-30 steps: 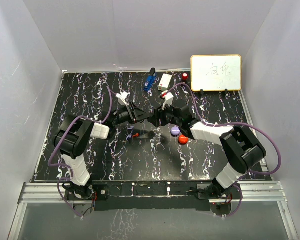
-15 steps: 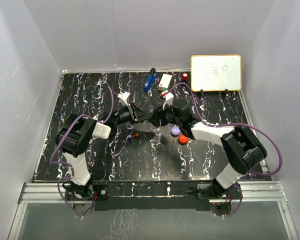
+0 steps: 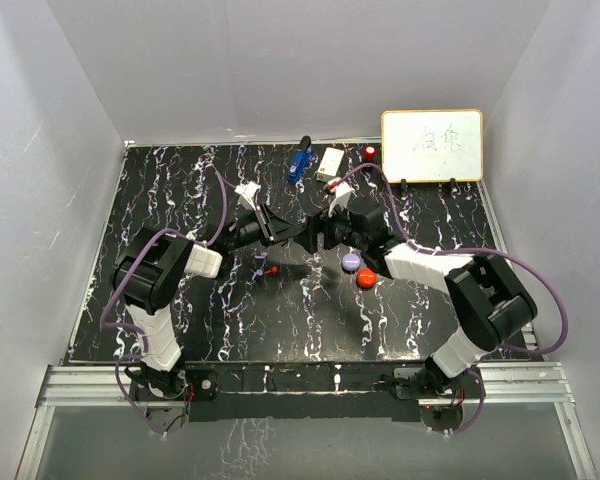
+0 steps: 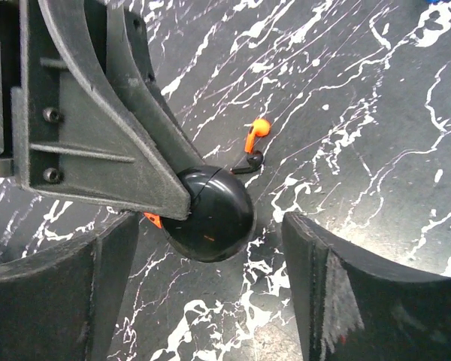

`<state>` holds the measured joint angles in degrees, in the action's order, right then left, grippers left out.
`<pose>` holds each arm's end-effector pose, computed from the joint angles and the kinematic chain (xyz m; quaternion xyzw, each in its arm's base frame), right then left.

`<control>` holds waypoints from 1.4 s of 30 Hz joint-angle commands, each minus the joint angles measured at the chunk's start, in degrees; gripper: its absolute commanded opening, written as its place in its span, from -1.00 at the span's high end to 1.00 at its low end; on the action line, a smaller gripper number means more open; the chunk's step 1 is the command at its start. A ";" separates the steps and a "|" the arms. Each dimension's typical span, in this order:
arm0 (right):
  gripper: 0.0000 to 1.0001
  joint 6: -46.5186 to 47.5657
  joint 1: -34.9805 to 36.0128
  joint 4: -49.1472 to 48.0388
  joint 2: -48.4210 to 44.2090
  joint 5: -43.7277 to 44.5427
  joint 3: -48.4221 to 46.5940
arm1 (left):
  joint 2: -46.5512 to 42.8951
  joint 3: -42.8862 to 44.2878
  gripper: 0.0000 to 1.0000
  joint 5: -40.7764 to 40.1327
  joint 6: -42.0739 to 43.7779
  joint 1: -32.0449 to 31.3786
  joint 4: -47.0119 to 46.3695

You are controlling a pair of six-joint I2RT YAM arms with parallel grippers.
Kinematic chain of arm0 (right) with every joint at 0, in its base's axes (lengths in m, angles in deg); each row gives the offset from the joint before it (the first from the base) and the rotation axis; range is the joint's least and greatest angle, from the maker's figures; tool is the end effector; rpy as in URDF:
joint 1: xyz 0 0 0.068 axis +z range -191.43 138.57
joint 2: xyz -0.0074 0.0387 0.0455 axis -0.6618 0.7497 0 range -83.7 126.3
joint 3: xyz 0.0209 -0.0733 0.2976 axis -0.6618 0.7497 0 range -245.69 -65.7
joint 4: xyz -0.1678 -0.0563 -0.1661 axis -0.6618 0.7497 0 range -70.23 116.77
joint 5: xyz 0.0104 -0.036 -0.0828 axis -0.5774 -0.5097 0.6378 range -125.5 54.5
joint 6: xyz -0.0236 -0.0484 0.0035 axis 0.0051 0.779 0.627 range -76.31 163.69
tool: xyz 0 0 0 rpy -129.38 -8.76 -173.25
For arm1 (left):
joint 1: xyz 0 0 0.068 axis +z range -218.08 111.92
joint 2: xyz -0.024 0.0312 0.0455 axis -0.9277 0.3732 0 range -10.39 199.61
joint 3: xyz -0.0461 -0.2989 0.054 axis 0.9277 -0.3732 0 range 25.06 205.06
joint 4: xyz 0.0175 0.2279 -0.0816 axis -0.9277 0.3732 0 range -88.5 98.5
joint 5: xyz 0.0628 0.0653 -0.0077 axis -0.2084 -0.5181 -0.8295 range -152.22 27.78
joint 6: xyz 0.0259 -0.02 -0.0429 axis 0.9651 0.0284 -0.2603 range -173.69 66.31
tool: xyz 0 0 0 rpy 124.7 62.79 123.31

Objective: Insert the wireless bluetooth earbuds into the charging case
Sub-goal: Pick up the charging case at the center of the board, then open the charging case.

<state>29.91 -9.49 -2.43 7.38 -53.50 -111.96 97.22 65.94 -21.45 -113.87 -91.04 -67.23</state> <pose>0.2716 0.1825 0.2553 -0.2155 0.7978 0.3329 0.4542 0.3182 -0.1600 0.2195 0.0297 0.6971 -0.6284 0.3439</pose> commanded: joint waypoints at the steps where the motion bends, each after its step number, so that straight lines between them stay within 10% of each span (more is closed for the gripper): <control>1: -0.54 -5.08 -4.40 -3.16 -7.23 -1.43 0.64 | -2.02 -0.59 1.00 1.35 0.83 1.94 -2.38; 42: -0.55 -11.14 -5.93 3.66 3.70 -4.47 -6.49 | -1.88 0.17 1.00 6.82 -4.91 2.70 -10.17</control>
<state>18.65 -15.65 2.78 9.53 -59.68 -115.87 96.87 65.33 -16.86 -117.19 -87.72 -71.80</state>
